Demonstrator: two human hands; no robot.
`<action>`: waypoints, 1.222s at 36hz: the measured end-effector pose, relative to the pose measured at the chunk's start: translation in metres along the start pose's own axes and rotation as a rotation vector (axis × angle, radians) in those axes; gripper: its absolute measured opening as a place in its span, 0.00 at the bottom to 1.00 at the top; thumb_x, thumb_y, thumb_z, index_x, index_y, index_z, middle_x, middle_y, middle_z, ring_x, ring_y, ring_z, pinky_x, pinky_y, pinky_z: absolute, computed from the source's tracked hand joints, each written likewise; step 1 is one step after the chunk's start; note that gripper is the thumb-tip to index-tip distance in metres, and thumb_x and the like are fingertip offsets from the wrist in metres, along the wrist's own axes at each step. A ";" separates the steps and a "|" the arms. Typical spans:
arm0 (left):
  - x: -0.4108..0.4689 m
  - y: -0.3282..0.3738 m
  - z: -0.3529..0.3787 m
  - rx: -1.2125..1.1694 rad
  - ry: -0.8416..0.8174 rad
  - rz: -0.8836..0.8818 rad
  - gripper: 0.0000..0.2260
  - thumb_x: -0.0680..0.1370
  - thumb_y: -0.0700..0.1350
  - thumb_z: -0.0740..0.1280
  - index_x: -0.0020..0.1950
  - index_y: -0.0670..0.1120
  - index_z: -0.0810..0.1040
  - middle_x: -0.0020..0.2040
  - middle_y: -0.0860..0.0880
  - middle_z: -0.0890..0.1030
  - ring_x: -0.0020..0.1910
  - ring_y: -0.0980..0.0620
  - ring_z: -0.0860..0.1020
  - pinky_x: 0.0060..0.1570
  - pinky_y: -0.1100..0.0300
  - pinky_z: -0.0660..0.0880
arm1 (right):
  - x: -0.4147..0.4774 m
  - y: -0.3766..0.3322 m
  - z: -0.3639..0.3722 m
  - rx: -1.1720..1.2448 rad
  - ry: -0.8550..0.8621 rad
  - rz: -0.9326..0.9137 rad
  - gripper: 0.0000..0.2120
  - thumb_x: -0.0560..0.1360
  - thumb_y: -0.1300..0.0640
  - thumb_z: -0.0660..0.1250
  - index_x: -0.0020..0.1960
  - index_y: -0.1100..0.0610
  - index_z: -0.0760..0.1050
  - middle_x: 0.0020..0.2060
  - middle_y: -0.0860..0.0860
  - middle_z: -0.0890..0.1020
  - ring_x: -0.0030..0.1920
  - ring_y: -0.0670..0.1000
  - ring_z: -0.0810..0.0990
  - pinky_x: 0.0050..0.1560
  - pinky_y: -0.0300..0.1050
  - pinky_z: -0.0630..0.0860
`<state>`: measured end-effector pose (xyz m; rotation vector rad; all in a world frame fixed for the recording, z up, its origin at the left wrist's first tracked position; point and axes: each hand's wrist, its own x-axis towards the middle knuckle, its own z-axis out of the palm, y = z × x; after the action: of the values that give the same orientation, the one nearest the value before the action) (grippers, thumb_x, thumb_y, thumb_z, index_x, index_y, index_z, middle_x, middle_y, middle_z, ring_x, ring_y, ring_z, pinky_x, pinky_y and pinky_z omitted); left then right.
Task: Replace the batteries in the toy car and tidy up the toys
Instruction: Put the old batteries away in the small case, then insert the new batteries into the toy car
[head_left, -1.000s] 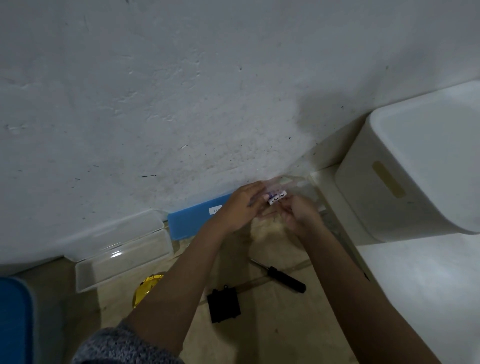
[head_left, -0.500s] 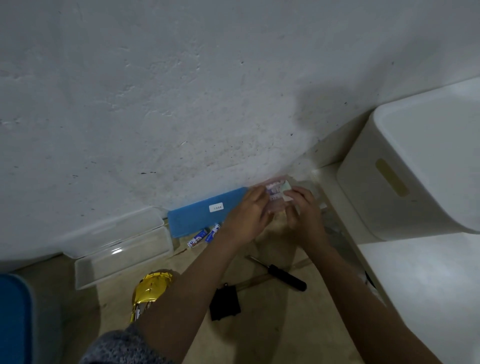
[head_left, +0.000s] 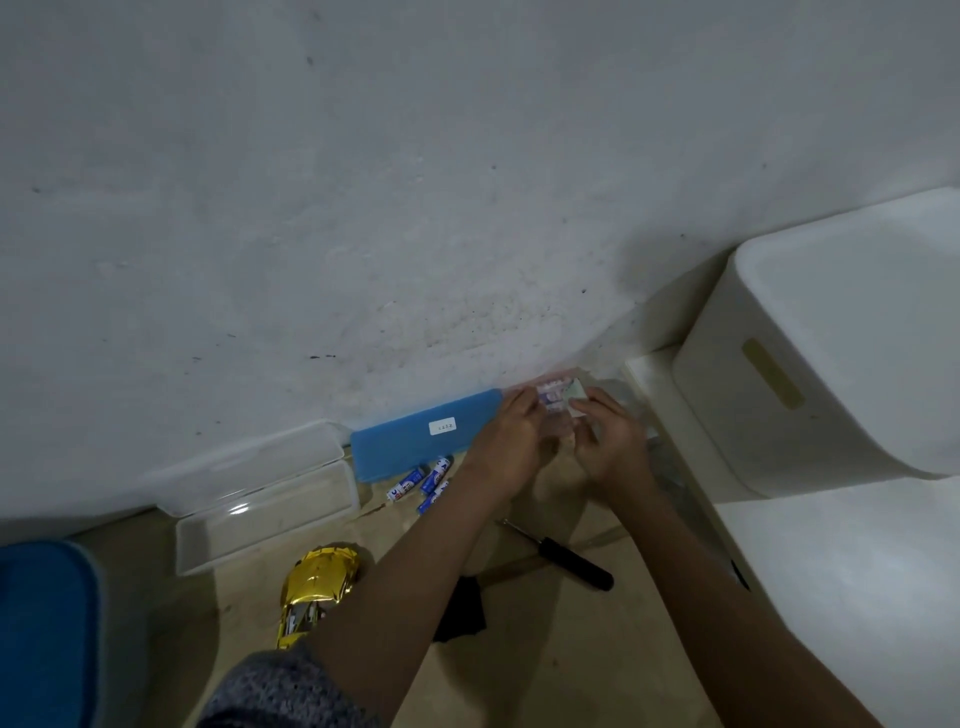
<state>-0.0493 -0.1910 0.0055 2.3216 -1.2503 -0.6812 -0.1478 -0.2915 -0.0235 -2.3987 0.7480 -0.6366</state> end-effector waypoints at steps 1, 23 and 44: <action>-0.004 0.004 -0.007 -0.042 -0.007 -0.020 0.24 0.78 0.51 0.60 0.73 0.45 0.65 0.73 0.46 0.64 0.72 0.49 0.62 0.68 0.62 0.59 | 0.001 -0.002 -0.002 -0.001 -0.016 -0.002 0.08 0.69 0.70 0.66 0.47 0.68 0.80 0.44 0.63 0.83 0.45 0.60 0.82 0.51 0.38 0.72; -0.225 -0.082 -0.010 0.298 0.121 -0.710 0.36 0.76 0.64 0.57 0.76 0.47 0.48 0.76 0.41 0.50 0.74 0.40 0.53 0.68 0.48 0.61 | -0.042 -0.106 0.063 -0.195 -0.631 -0.291 0.19 0.73 0.67 0.60 0.63 0.56 0.73 0.61 0.51 0.72 0.61 0.52 0.71 0.59 0.47 0.73; -0.236 -0.120 -0.056 -0.360 0.259 -0.602 0.30 0.74 0.51 0.68 0.71 0.49 0.57 0.60 0.45 0.71 0.60 0.44 0.73 0.56 0.53 0.71 | -0.050 -0.127 0.042 -0.172 -0.664 -0.277 0.08 0.76 0.59 0.64 0.55 0.57 0.73 0.52 0.53 0.77 0.50 0.51 0.75 0.45 0.39 0.66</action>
<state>-0.0511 0.0779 0.0341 2.3673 -0.2719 -0.6877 -0.1142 -0.1565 0.0098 -2.6536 0.1929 0.1510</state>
